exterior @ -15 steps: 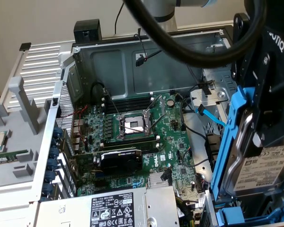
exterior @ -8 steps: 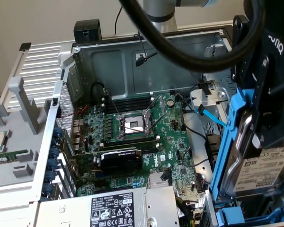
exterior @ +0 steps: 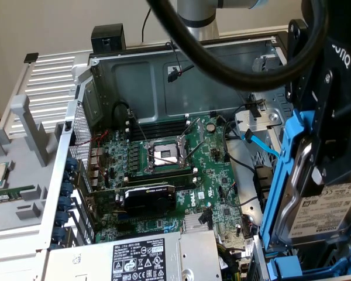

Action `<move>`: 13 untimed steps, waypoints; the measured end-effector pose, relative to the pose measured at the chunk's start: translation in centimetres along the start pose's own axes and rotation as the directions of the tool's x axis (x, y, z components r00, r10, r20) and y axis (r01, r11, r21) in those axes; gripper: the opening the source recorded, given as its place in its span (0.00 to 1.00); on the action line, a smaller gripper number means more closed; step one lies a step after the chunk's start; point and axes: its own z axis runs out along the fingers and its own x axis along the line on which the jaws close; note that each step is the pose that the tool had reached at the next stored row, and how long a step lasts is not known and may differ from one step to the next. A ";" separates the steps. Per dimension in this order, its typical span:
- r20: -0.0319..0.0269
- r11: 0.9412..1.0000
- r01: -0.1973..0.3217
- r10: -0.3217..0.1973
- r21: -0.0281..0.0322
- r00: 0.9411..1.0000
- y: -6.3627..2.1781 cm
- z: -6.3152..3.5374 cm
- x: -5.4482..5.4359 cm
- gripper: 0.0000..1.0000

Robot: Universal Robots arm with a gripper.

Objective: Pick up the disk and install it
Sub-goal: 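Insert the disk into the insertion slot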

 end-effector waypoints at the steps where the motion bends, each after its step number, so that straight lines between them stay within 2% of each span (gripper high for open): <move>1: 0.000 1.000 0.000 0.000 0.000 1.000 0.00 0.02 0.0 0.37; 13: 0.000 1.000 0.000 0.000 0.000 1.000 -0.01 0.24 0.0 0.37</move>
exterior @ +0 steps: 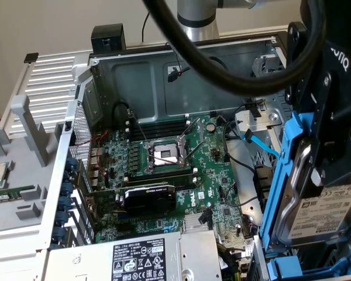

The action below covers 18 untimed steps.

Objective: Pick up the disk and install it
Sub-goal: 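Insert the disk into the insertion slot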

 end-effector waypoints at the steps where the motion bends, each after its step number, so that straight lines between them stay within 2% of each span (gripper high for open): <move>1: 0.000 1.000 0.000 0.000 0.000 1.000 0.00 0.03 0.0 0.37; 12: 0.001 1.000 0.000 0.000 0.001 1.000 0.07 0.07 0.0 0.37; 18: 0.001 1.000 0.000 0.000 0.009 1.000 0.34 -0.18 0.0 0.37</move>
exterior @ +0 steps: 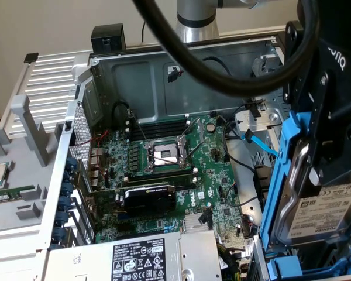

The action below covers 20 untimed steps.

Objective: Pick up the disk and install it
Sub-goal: 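Insert the disk into the insertion slot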

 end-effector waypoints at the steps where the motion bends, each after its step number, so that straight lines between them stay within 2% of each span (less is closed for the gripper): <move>1: 0.000 1.000 0.000 0.000 0.000 1.000 0.00 0.00 0.0 0.37; 5: 0.000 1.000 0.000 0.000 0.001 1.000 0.01 -0.02 0.0 0.37; 11: 0.000 1.000 0.000 0.000 -0.005 1.000 0.00 -0.02 0.0 0.37; 20: 0.000 1.000 0.000 0.000 -0.006 1.000 -0.03 0.07 0.1 0.37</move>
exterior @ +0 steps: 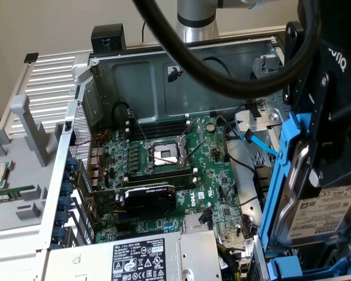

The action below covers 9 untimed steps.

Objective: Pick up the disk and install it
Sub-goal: 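Insert the disk into the insertion slot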

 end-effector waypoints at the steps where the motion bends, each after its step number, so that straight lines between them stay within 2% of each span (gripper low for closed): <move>1: 0.000 1.000 0.000 0.000 0.000 1.000 0.00 0.03 0.0 0.37; 9: 0.000 1.000 0.000 0.000 0.000 1.000 0.00 0.31 0.0 0.37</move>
